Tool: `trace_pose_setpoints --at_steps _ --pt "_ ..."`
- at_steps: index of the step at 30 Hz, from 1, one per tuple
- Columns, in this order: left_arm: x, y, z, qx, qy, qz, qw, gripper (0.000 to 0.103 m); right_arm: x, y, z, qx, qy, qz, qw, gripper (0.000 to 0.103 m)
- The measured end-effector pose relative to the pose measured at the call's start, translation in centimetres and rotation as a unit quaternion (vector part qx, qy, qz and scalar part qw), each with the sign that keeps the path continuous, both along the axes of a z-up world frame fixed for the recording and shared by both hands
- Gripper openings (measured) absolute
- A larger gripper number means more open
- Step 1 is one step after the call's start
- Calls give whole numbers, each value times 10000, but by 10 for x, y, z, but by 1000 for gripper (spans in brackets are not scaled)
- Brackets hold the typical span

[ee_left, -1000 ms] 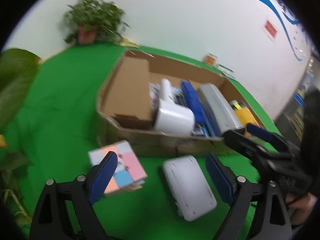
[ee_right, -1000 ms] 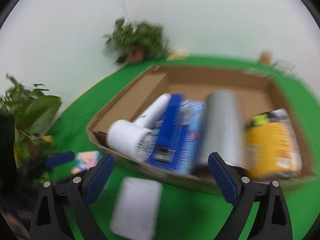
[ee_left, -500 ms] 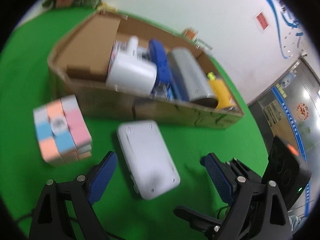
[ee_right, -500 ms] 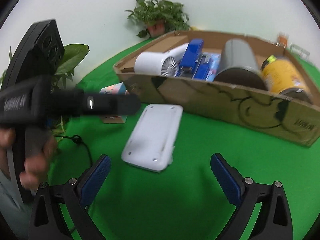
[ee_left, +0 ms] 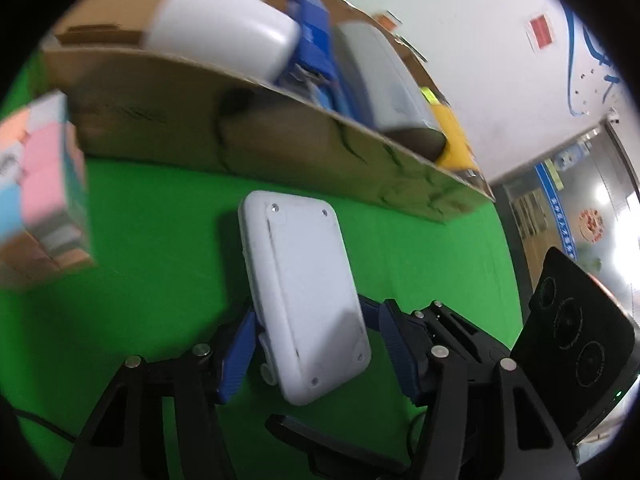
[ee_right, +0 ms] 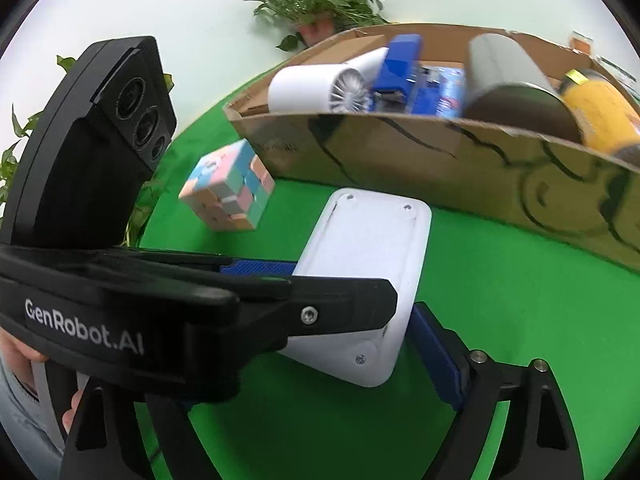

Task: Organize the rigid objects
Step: 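Grasp the white rectangular device with the left gripper and lift it, then lower the white device into the box beside the stapler, open left gripper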

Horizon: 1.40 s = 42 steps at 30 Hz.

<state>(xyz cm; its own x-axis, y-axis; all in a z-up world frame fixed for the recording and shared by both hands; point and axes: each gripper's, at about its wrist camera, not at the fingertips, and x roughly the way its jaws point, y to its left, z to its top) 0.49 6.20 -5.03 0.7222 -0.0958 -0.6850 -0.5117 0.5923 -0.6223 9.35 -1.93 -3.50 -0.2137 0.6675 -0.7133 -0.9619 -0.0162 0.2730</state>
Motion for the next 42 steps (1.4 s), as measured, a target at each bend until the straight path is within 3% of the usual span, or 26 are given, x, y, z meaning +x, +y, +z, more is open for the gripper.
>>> trace_pose_setpoints --at_steps 4,6,9,11,13,18,22,29,35,38,42 --pt "19 -37 -8 -282 -185 -462 9984 50 7 -39 -5 -179 -111 -276 9994 83" --pt "25 -56 -7 -193 -168 -525 9983 48 12 -57 -6 -233 -176 -522 9982 82" --pt "34 -70 -10 -279 -88 -560 9980 32 20 -80 -9 -258 -213 -707 9969 81" --pt "39 -77 -12 -335 -152 -623 9974 31 21 -91 -11 -240 -358 -899 9950 78" --pt "43 -82 -9 -237 -120 -673 9974 31 24 -100 -12 -230 -393 -990 9940 69" --pt "45 -87 7 99 -103 -636 9979 31 32 -110 -7 -81 -268 -1164 9928 69" --pt "35 -86 33 494 -261 -512 9971 30 26 -110 13 331 -340 -1120 9926 69" --pt "14 -58 96 1313 -581 -152 9895 28 17 -87 70 1054 -591 -910 9885 69" --pt "13 -18 133 1716 -536 121 9836 28 17 -26 119 1322 -611 -598 9875 69" --pt "33 11 139 1687 -312 221 9849 27 27 12 130 1149 -403 -454 9915 69" --pt "46 56 128 1348 -64 266 9905 26 41 64 133 722 -7 -334 9968 69"
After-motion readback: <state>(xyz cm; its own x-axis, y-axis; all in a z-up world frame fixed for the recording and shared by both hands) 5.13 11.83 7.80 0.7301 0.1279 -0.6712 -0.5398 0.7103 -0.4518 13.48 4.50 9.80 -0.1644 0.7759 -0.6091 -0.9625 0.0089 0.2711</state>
